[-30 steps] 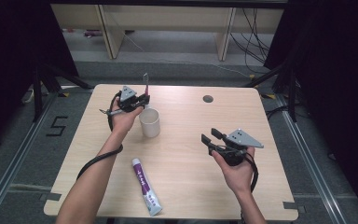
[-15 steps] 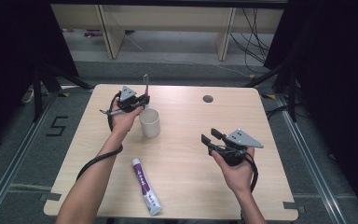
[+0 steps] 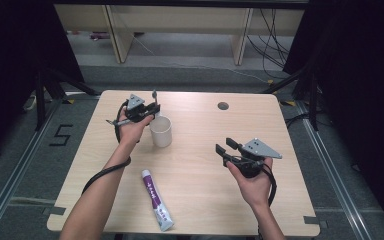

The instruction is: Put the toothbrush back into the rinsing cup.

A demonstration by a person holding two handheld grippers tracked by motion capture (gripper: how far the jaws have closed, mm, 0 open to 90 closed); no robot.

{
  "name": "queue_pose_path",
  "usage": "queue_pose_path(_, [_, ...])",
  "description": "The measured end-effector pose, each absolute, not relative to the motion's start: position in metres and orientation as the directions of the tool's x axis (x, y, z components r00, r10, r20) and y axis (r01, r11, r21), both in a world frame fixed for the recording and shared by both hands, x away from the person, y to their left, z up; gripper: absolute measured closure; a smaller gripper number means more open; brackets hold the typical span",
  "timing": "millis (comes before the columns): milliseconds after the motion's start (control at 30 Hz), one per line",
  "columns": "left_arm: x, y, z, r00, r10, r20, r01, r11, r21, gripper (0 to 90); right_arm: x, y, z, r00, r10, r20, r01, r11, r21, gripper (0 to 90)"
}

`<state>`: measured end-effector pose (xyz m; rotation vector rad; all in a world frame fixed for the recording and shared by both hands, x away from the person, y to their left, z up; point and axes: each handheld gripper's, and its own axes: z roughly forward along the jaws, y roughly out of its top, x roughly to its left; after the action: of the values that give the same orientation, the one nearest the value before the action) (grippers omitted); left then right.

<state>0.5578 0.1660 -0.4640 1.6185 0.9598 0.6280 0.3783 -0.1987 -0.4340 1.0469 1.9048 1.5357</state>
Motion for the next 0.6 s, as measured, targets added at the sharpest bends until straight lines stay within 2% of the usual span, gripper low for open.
queue_pose_path(333, [0.5531,0.1665,-0.4569,0.526,0.843,-0.114,0.277,-0.043,0.96,59.3,0.3779,-0.1964,-0.4347,-0.597,0.793,0.12,0.284,0.069,0.956,51.1])
queue_pose_path(500, [0.551,0.1676,-0.4548,0.516,0.848,-0.121,0.286,-0.037,0.958,51.7,0.3789,-0.1984,-0.4341,-0.592,0.802,0.081,0.256,0.092,0.962,51.1])
queue_pose_path(600, [0.55,0.1689,-0.4545,0.515,0.846,-0.137,0.302,-0.03,0.953,47.3,0.3782,-0.1968,-0.4345,-0.597,0.794,0.118,0.282,0.07,0.957,51.1])
